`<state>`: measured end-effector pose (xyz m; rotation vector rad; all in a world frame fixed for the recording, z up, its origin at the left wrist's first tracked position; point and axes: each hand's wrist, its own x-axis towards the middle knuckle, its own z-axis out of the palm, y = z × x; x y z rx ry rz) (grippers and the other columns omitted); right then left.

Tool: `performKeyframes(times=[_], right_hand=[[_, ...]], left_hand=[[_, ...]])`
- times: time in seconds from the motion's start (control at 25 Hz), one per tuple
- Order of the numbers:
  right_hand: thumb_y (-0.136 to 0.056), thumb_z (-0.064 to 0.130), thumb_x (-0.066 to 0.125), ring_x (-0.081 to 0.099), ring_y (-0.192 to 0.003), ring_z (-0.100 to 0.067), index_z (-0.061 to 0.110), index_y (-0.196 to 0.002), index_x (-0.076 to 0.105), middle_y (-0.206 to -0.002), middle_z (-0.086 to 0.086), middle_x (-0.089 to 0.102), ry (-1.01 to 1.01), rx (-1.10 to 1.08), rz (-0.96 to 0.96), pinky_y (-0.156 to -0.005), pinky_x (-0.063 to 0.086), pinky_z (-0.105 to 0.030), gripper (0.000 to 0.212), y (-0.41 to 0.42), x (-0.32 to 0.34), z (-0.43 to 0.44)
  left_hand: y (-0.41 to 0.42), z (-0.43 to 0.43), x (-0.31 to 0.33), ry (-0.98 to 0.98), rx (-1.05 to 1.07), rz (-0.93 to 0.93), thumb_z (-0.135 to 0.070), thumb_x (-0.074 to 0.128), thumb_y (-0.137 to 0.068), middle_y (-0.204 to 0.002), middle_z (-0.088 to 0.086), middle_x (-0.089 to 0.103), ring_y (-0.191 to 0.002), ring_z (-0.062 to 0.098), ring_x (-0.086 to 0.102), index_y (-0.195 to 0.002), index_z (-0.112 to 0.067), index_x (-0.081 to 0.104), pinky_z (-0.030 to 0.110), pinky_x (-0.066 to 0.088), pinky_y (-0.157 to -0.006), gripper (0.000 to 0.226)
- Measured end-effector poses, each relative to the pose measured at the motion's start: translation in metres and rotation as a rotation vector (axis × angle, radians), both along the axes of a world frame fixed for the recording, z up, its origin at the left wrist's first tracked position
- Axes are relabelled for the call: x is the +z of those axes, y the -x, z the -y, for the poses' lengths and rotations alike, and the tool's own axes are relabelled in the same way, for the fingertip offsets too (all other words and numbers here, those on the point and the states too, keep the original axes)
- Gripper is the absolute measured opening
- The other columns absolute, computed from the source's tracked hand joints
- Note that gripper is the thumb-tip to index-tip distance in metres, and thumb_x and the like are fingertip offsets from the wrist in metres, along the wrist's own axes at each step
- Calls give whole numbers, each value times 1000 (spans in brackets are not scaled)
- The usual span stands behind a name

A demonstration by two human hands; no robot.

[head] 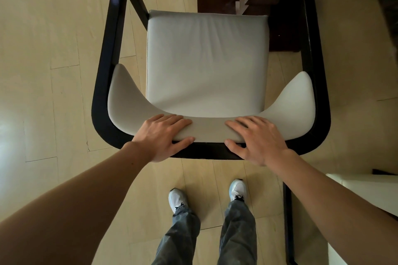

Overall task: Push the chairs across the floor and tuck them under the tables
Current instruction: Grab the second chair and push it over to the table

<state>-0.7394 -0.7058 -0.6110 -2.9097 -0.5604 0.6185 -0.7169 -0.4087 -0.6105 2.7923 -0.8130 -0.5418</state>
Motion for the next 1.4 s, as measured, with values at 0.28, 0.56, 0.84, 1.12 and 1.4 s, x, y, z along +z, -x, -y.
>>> performKeyframes(times=[0.28,0.56,0.84,1.12,1.4], right_hand=[[-91,68,27,58,-117,-23,26,-131,55,-125,1,64,-31,-10,55,-96,43,-41,65,-3,-5,-11],[-92,70,23,56,-118,-23,29,-135,50,-129,2,61,-16,-19,51,-94,44,-42,66,-3,-7,-11],[-95,69,16,43,-131,-30,28,-149,28,-146,-8,45,121,5,-285,-105,36,-48,69,-12,19,-19],[-93,71,17,53,-106,-26,31,-140,39,-121,-5,58,133,-59,-277,-82,39,-43,66,-9,88,-35],[-91,75,16,54,-116,-27,31,-140,41,-135,-3,56,143,-127,-193,-81,39,-45,71,3,163,-45]], left_hand=[[-9,-12,-4,-12,-9,18,-70,22,-95,-131,-3,64,-120,21,59,-136,-29,51,40,45,-102,65],[-8,-10,-3,-35,5,42,-72,17,-94,-128,-4,65,-116,22,61,-136,-30,51,39,48,-93,68],[-8,-2,10,-134,-13,-160,-68,13,-95,-145,3,51,-132,26,46,-149,-25,37,45,31,-111,73],[1,-4,69,-120,51,-245,-66,20,-97,-123,5,60,-109,27,57,-145,-26,41,44,44,-93,66],[2,-17,137,-129,56,-184,-76,14,-89,-128,4,62,-111,25,58,-140,-29,46,37,40,-80,76]])
